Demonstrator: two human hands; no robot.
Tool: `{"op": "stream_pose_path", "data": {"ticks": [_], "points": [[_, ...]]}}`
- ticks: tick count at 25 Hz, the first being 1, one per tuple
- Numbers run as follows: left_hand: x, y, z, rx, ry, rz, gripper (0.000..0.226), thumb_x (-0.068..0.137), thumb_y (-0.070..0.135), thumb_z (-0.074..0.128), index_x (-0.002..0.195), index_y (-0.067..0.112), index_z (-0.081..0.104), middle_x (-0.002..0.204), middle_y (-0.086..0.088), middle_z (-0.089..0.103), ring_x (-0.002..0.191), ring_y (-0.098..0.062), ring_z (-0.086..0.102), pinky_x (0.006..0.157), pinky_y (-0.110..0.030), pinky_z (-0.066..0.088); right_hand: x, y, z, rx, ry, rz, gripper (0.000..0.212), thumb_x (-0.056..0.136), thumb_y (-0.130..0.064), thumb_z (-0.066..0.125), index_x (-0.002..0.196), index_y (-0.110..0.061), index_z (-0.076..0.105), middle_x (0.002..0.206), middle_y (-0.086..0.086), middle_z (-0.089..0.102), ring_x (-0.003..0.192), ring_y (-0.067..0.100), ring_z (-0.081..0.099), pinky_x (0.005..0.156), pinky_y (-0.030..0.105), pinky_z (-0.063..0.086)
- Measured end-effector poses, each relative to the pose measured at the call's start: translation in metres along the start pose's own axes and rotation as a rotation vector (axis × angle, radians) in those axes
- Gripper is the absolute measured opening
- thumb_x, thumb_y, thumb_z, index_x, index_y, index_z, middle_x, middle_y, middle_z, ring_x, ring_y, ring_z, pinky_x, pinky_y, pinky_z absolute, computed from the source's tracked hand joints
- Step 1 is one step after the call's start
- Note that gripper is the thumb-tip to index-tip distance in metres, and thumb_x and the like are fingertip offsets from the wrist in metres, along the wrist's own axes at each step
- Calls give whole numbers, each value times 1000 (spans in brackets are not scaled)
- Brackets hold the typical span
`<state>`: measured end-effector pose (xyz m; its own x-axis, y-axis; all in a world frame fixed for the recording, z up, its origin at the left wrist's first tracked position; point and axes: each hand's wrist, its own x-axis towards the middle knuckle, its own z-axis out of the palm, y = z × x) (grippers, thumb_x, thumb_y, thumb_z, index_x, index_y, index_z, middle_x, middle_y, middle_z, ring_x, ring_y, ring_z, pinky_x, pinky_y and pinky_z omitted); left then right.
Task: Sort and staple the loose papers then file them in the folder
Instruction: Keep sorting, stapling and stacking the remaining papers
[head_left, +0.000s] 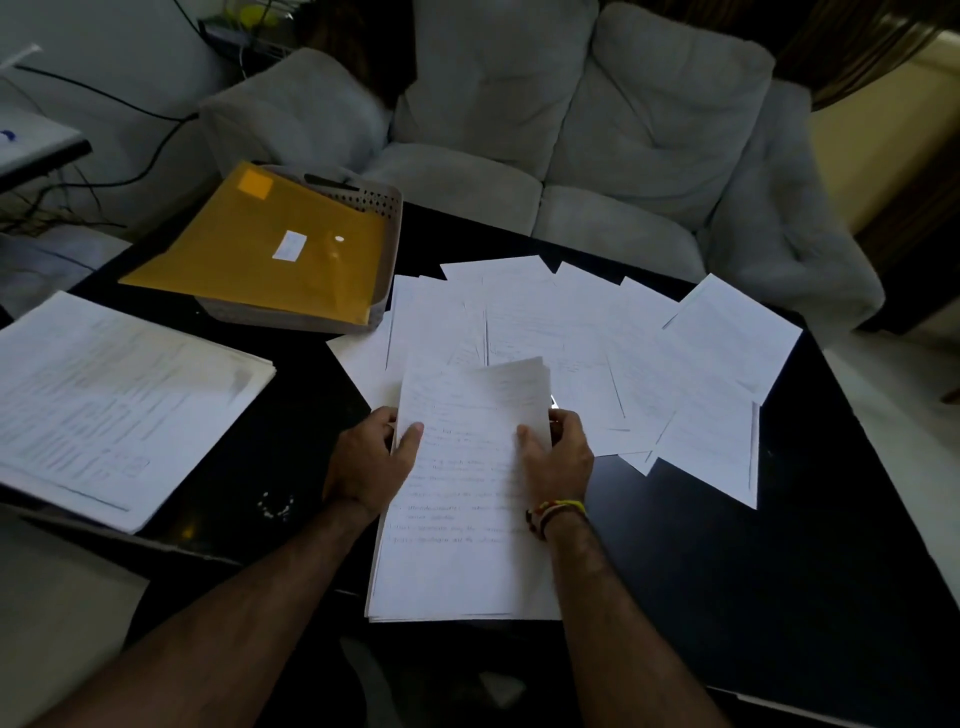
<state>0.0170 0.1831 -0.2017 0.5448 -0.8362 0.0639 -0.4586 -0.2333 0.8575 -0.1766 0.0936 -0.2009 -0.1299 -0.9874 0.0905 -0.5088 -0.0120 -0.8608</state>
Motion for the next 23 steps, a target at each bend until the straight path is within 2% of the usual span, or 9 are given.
{"op": "stream_pose_path", "data": {"ticks": [3,5,8,10,13,16,18,20,23], "points": [[4,-1,-1,44,-31,-6,12,88,28,64,92,17,65,87,10,71,75,-12,67,65,-28,54,2,-9,-10,53,-86,46,39,77,-22,78,110,-16,59,103,1,68,95,17,66,81,27,53],[6,4,-9,-165,-54,-65,5,88,19,67,90,14,66,87,6,72,81,-19,70,68,-29,55,2,-13,-19,144,-152,114,55,75,-27,81,122,-16,54,114,4,62,101,18,62,88,32,54],[-3,23,-24,-463,-22,-125,5,88,9,67,93,8,66,90,-2,72,88,-25,70,73,-36,58,-5,-15,-31,4,-64,114,75,68,-51,82,129,-19,53,119,4,51,104,19,54,95,38,49],[-8,45,-28,-543,-37,-57,5,89,10,66,94,9,66,93,-3,73,87,-24,70,72,-36,58,-5,-28,-48,62,-34,43,56,71,-55,77,113,-19,63,109,1,61,98,20,60,89,38,52],[-8,93,-34,-618,32,106,5,91,16,64,95,17,65,96,3,72,88,-16,69,73,-32,56,-4,-78,-85,294,50,-141,22,86,-31,72,85,-13,61,79,-6,64,74,11,62,67,22,53],[-16,129,-34,-514,166,291,21,96,24,57,116,19,55,114,9,65,102,-9,64,80,-18,53,-18,-108,-102,242,274,-419,25,92,-24,64,77,-10,50,67,-6,52,59,4,45,54,16,38],[-23,141,-33,-432,214,349,45,98,28,51,139,23,35,129,8,53,113,-10,57,83,-12,49,-36,-99,-99,181,273,-445,21,92,-31,62,90,-13,52,76,-2,59,66,8,52,58,24,44],[-22,153,-35,-401,225,456,63,98,25,50,150,31,15,144,2,43,124,-6,50,90,-19,51,-46,-94,-99,154,195,-424,36,90,-34,65,118,-18,48,101,1,65,83,14,62,69,28,53],[-15,174,-42,-181,310,657,52,100,16,48,149,22,29,140,1,43,114,18,39,84,2,39,-35,-117,-112,58,321,-597,60,93,-29,64,144,-24,34,134,1,54,111,16,59,82,23,51]]}}
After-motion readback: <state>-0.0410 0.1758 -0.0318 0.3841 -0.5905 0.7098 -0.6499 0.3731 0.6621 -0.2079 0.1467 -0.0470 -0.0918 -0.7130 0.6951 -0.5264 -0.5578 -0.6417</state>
